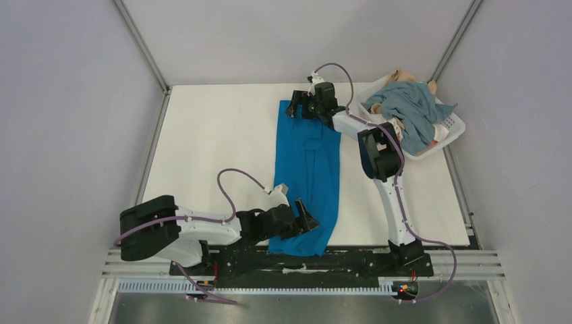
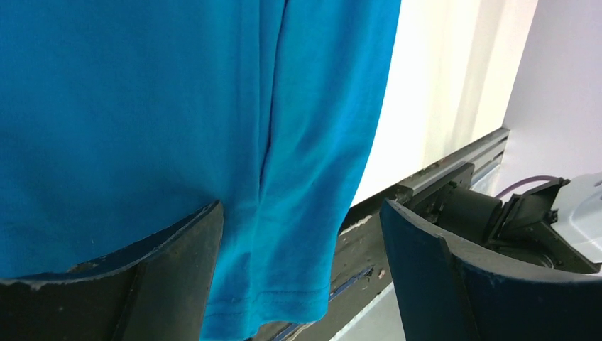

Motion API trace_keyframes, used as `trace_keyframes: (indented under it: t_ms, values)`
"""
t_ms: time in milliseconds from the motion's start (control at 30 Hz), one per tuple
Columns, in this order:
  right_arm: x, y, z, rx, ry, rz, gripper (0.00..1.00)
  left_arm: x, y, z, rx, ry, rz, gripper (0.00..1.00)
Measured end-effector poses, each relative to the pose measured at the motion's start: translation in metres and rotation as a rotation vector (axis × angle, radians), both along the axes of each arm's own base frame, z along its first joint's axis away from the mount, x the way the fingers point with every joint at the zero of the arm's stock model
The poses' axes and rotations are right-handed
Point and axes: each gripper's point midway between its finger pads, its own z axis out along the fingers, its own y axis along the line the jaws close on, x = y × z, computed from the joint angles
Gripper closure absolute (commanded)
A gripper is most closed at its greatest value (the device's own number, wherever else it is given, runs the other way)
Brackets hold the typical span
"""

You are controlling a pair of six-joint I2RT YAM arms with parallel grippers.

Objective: Fold and stack the t-shirts
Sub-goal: Rotate the tshirt 90 degrees

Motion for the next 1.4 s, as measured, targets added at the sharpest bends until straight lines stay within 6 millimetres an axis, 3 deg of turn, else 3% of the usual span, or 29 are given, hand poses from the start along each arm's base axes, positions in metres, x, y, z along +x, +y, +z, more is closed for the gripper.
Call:
trace_keyframes:
  t_ms: [133, 267, 400, 467, 533, 633, 733, 833, 967, 1100, 1400]
  values:
    - [-0.015, -0.019, 0.007, -0.128, 0.036, 0.002, 0.02, -0.003, 0.008, 0.009, 0.053, -0.03, -0.022, 0.12]
    - [-0.045, -0.054, 0.051, -0.252, 0.031, -0.047, 0.02, -0.002, 0.033, 0.036, 0.079, -0.081, -0.008, 0.12]
    - [-0.097, -0.1, 0.11, -0.319, -0.005, -0.16, 0.02, -0.001, 0.069, 0.051, 0.134, -0.126, 0.023, 0.12]
    - [-0.14, -0.122, 0.118, -0.314, -0.003, -0.206, 0.02, -0.002, 0.086, 0.047, 0.188, -0.134, 0.031, 0.12]
    - [-0.177, -0.136, 0.1, -0.326, 0.034, -0.224, 0.02, -0.004, 0.098, 0.038, 0.25, -0.133, 0.022, 0.12]
    - [-0.231, -0.137, 0.041, -0.429, 0.162, -0.186, 0.02, -0.006, 0.111, 0.027, 0.316, -0.131, 0.012, 0.12]
    - [-0.283, -0.117, -0.001, -0.562, 0.239, -0.093, 0.02, -0.006, 0.122, 0.017, 0.351, -0.136, 0.02, 0.12]
    - [-0.315, -0.09, -0.008, -0.607, 0.224, -0.021, 0.02, -0.004, 0.136, 0.01, 0.368, -0.155, 0.044, 0.12]
    - [-0.318, -0.081, -0.01, -0.624, 0.199, -0.079, 0.02, -0.001, 0.153, 0.004, 0.369, -0.185, 0.082, 0.12]
    - [-0.31, -0.08, -0.032, -0.658, 0.233, -0.141, 0.02, 0.004, 0.164, 0.007, 0.348, -0.219, 0.123, 0.12]
    - [-0.253, -0.04, -0.034, -0.581, 0.22, -0.183, 0.02, 0.015, 0.174, 0.01, 0.333, -0.276, 0.186, 0.12]
